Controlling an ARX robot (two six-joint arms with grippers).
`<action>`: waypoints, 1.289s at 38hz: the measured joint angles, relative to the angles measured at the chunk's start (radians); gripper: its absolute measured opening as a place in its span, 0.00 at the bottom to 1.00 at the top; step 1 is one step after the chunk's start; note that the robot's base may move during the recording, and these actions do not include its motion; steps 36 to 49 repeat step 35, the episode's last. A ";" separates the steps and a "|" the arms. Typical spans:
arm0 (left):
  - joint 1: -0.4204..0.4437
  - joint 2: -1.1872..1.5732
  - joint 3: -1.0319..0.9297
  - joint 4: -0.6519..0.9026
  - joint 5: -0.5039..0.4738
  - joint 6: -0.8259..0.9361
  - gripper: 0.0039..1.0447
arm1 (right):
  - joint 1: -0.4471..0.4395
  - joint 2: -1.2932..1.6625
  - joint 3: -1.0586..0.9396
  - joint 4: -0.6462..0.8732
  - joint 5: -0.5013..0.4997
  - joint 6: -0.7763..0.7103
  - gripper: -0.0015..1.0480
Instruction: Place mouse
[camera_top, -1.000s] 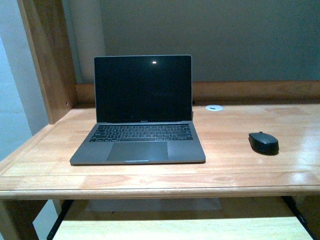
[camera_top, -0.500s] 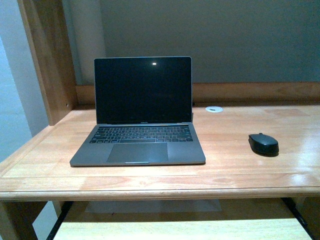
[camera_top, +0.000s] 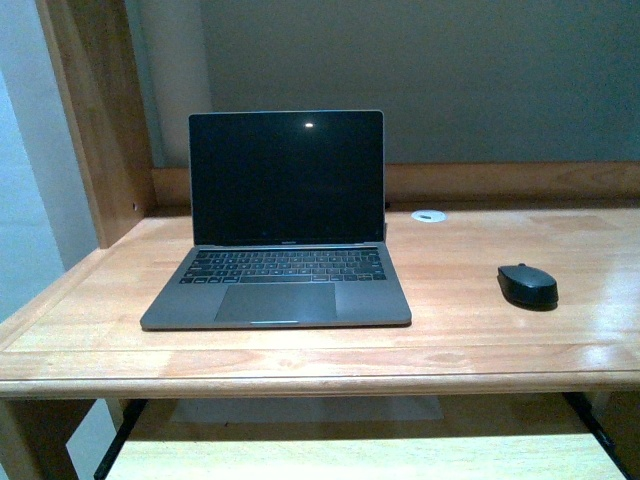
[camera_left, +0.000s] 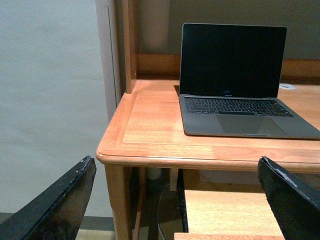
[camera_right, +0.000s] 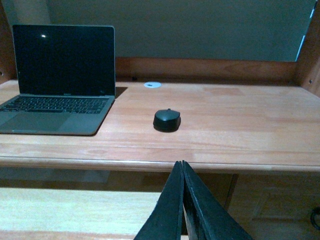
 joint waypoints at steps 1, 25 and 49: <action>0.000 0.000 0.000 -0.003 0.000 0.000 0.94 | 0.000 0.000 0.000 0.006 0.000 0.000 0.02; 0.000 0.000 0.000 -0.002 0.001 0.000 0.94 | 0.000 0.000 0.000 -0.001 0.000 -0.002 0.95; 0.000 0.000 0.000 -0.002 0.001 0.000 0.94 | 0.000 0.000 0.000 -0.001 0.000 -0.002 0.94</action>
